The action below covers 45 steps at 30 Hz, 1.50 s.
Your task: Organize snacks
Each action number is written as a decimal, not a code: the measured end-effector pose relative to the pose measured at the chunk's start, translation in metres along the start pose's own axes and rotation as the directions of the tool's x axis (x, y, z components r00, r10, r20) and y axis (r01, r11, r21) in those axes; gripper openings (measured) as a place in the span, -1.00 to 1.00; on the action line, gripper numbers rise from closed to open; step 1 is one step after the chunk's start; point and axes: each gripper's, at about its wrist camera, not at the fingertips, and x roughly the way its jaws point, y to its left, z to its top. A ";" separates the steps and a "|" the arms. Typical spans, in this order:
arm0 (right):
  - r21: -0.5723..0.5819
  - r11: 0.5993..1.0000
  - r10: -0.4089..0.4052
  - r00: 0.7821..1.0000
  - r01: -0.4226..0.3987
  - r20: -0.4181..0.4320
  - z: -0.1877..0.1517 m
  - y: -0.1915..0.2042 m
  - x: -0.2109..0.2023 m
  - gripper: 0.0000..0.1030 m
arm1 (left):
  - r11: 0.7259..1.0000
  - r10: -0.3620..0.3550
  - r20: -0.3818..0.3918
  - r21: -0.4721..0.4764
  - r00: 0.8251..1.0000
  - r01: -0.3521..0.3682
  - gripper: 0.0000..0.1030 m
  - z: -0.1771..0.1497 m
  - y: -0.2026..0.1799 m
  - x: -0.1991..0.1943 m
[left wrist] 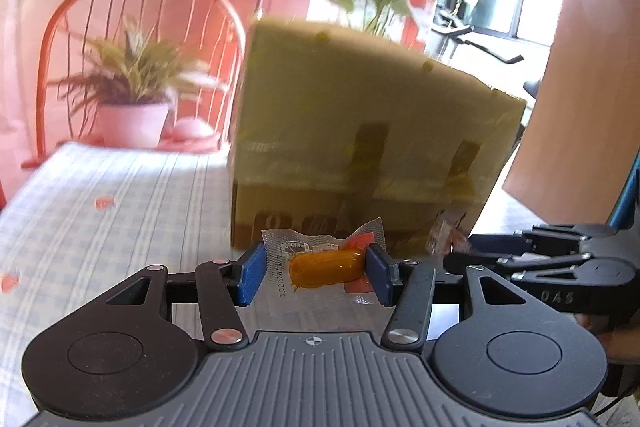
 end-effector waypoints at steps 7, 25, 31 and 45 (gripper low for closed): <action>-0.026 1.000 -0.007 0.989 0.011 0.151 0.054 0.002 -0.036 -0.13 | 0.996 -0.029 0.130 0.083 0.991 0.018 0.10 0.052 -0.015 -0.019; 0.001 0.989 -0.143 0.962 0.146 0.231 0.161 -0.062 -0.016 -0.12 | 0.988 -0.076 0.137 0.140 0.988 0.057 0.12 0.181 -0.051 0.068; 0.021 0.990 -0.142 0.974 0.140 0.177 0.159 -0.075 0.000 -0.10 | 0.992 -0.056 0.072 0.117 0.996 0.048 0.18 0.187 -0.049 0.099; 0.050 0.987 -0.157 0.965 0.150 0.210 0.164 -0.062 -0.031 0.64 | 0.992 0.039 0.092 0.119 0.995 -0.050 0.81 0.189 -0.038 0.052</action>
